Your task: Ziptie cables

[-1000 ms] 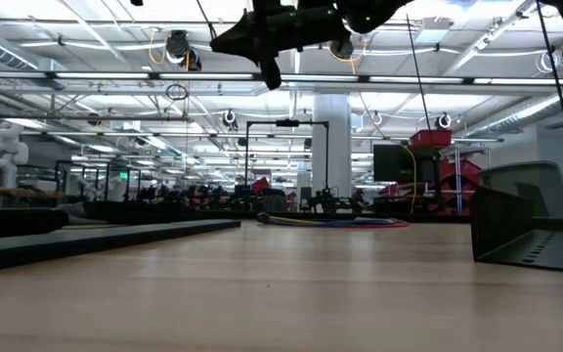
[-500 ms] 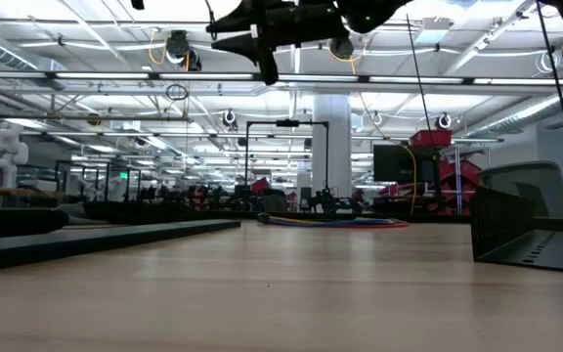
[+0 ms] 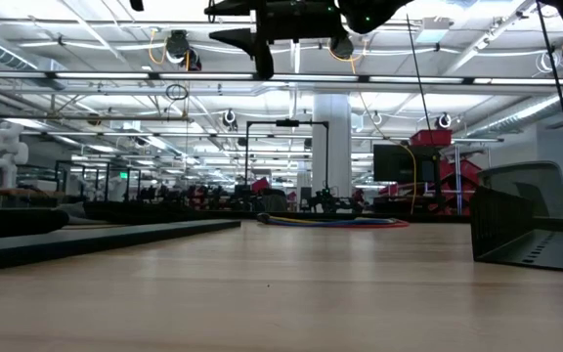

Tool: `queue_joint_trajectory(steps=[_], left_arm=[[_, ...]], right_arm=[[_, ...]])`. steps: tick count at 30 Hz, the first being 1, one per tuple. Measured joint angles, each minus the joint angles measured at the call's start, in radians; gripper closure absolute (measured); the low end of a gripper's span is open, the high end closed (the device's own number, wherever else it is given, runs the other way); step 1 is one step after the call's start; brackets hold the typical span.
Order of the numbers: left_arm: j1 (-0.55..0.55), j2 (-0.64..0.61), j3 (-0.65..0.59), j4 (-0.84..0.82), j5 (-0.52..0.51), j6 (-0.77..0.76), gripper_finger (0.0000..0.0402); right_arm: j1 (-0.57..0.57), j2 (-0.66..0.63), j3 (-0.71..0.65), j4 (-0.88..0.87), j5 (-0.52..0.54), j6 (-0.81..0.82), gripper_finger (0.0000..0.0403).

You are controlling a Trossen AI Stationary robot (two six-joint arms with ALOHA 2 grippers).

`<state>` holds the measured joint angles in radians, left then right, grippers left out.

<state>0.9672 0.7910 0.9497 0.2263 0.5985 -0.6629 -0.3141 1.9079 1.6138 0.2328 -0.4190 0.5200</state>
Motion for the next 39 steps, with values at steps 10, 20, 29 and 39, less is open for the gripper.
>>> queue_joint_trajectory(steps=[10,20,29,39], left_arm=[[0.0,-0.005,0.0,0.071,-0.006,0.157,0.0402],[0.0,-0.007,0.0,-0.076,0.067,0.128,0.0401],[0.0,-0.015,0.0,-0.067,-0.095,0.272,0.0401],[-0.002,-0.047,0.0,-0.058,-0.181,0.332,0.0401]], right_arm=[[-0.001,0.0,0.0,-0.091,0.008,-0.06,0.0218],[-0.044,-0.006,0.0,0.033,0.07,-0.039,0.0218],[-0.062,-0.027,0.002,0.014,-0.034,0.019,0.0218],[-0.03,-0.019,-0.002,0.041,-0.073,0.117,0.0218]])
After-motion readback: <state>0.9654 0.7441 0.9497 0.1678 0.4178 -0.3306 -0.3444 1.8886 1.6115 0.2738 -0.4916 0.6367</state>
